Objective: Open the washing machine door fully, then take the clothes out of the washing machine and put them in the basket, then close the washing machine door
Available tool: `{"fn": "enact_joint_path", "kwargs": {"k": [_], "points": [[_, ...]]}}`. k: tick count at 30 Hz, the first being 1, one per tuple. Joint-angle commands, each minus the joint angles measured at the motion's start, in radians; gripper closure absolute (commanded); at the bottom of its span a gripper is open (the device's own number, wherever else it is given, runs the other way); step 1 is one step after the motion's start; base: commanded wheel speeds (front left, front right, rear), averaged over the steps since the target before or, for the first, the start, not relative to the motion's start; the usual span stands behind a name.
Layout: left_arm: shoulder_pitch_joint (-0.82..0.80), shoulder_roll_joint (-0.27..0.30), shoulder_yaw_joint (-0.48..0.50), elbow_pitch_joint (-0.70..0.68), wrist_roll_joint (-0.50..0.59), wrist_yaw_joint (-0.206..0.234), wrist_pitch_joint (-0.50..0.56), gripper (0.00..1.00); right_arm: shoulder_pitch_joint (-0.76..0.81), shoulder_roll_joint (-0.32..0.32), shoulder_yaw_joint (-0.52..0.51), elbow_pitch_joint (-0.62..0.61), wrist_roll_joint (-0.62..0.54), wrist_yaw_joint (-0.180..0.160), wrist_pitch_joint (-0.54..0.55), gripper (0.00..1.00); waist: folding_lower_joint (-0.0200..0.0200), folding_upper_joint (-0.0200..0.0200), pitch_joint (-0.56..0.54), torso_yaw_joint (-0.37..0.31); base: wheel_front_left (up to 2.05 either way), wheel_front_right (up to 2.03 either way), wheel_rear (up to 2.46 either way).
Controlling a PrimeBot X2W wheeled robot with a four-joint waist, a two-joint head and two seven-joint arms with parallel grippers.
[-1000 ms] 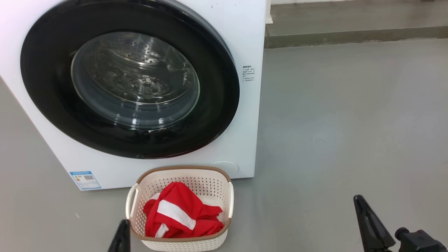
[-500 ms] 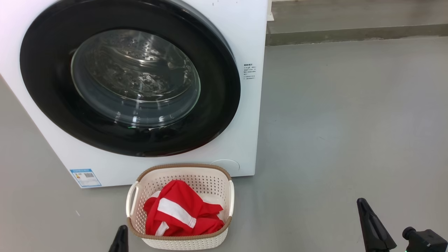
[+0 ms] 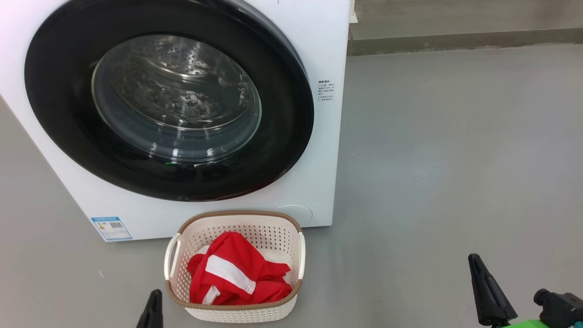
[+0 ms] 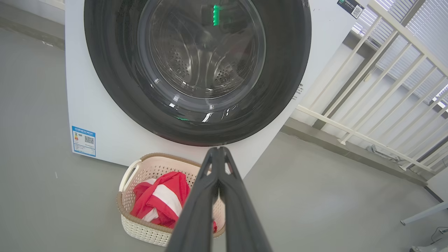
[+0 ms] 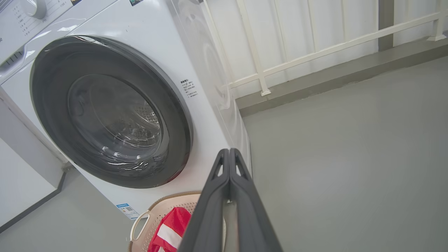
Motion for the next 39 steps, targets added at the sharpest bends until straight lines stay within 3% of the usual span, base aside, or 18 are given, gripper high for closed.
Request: {"fn": "enact_joint_path", "kwargs": {"k": [1,39], "points": [[-0.042,0.003,0.018,-0.016,-0.022,-0.008,0.006,1.00,-0.046,-0.017,0.004,-0.021,0.027,-0.001,0.003,1.00,-0.0001,0.0000,0.001,0.000,0.00,0.00,0.00],[-0.122,0.006,0.063,0.041,-0.445,-0.039,0.115,1.00,-0.134,-0.031,-0.007,0.032,0.467,-0.002,0.110,1.00,-0.0001,0.0000,0.025,0.008,0.00,0.00,0.00]]}}
